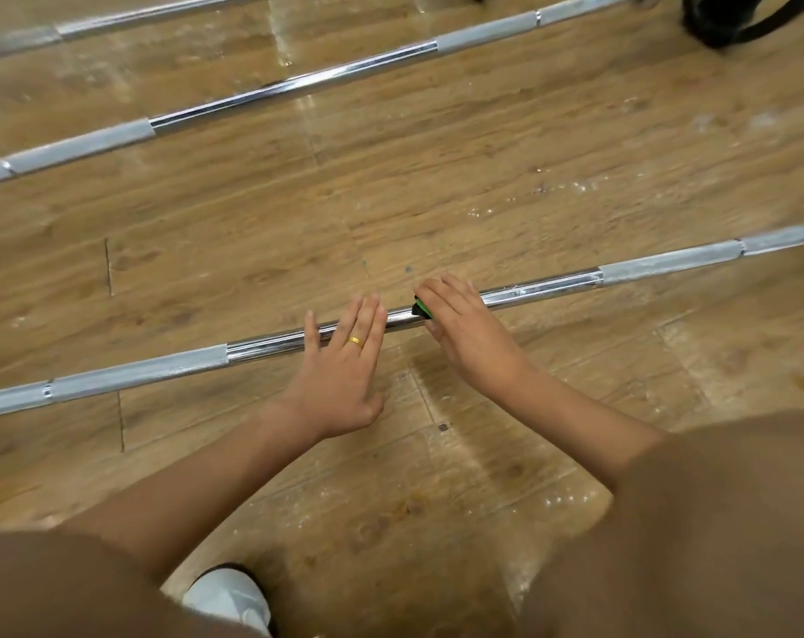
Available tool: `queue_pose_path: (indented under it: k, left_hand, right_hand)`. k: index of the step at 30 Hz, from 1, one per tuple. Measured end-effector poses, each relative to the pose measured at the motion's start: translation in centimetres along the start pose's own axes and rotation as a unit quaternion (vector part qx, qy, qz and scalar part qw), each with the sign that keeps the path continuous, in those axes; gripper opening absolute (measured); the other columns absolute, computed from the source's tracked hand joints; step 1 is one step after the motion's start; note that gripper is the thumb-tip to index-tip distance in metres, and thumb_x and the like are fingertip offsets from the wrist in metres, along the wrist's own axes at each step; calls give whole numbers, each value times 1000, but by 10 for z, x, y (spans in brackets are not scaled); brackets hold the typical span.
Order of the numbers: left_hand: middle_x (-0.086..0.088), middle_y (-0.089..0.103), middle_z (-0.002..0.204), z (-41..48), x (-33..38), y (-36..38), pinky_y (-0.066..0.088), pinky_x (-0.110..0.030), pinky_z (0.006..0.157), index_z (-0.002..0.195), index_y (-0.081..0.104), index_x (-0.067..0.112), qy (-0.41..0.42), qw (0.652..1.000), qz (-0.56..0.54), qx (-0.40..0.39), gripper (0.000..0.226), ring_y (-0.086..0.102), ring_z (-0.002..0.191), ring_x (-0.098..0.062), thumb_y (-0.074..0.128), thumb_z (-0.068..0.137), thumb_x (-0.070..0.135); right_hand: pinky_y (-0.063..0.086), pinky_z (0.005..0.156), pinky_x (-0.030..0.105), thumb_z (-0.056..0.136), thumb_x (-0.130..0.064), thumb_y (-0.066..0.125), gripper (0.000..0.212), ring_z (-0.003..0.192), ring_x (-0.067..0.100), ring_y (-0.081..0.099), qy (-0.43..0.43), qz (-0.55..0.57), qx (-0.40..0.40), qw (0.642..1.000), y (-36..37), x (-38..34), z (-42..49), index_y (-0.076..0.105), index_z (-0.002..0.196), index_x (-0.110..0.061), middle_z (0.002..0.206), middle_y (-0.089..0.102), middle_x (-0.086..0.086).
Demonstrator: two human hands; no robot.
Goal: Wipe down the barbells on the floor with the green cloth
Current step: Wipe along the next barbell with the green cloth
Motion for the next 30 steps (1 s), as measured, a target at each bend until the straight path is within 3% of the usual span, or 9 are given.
queue_pose_path:
  k: [5, 12, 18, 22, 27, 30]
  left_hand:
    - [-8, -32, 163, -3, 0, -4, -4, -71, 115, 156, -21, 8, -1, 1000, -21, 11, 109, -28, 150, -24, 52, 87, 51]
    - [-9, -15, 168, -2, 1, 9, 0, -73, 115, 160, -4, 5, -2, 998, -26, 52, 111, -14, 155, -24, 59, 81, 49]
    - [-6, -25, 166, 1, 5, 7, -5, -73, 113, 159, -15, 8, -28, 999, -27, 25, 112, -20, 154, -22, 51, 83, 56]
    - [-6, -19, 168, 2, 9, 6, -4, -72, 114, 160, -11, 8, -36, 998, -39, 26, 111, -14, 155, -23, 52, 81, 56]
    - [-5, -13, 169, -1, 9, 5, 0, -71, 115, 160, -9, 9, -37, 998, -47, 27, 111, -11, 156, -22, 52, 81, 57]
    - [-6, -8, 170, -4, 11, 4, 3, -71, 117, 160, -10, 10, -36, 998, -48, 26, 110, -7, 156, -22, 50, 82, 60]
  right_hand:
    - [16, 122, 49, 101, -7, 52, 46, 146, 34, 31, 12, 8, -23, 1000, -3, -1, 1, 45, 146, -4, 150, 46, 12]
    - [18, 121, 48, 100, -10, 53, 44, 141, 33, 38, 16, -3, 31, 999, 12, 2, -3, 49, 143, -5, 145, 51, 11]
    - [19, 121, 47, 100, -15, 52, 38, 132, 29, 47, 18, -36, 17, 999, 6, 6, 7, 54, 137, -6, 136, 56, 10]
    - [21, 120, 49, 99, -15, 52, 36, 124, 32, 51, 53, -46, 61, 996, 10, 5, 6, 56, 133, -5, 129, 60, 12]
    - [25, 117, 49, 97, -15, 52, 36, 123, 30, 52, -1, -51, 59, 997, 23, -4, 5, 56, 132, -6, 128, 59, 10]
    - [24, 118, 50, 97, -13, 56, 36, 119, 33, 53, 53, -49, 87, 994, 14, 13, 0, 57, 132, -5, 125, 61, 12]
Point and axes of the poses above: each hand's wrist, its own z-axis towards the middle knuckle, its own y-axis out of the palm, x = y × z, the point moved 2 cm from there along z, towards the middle knuckle
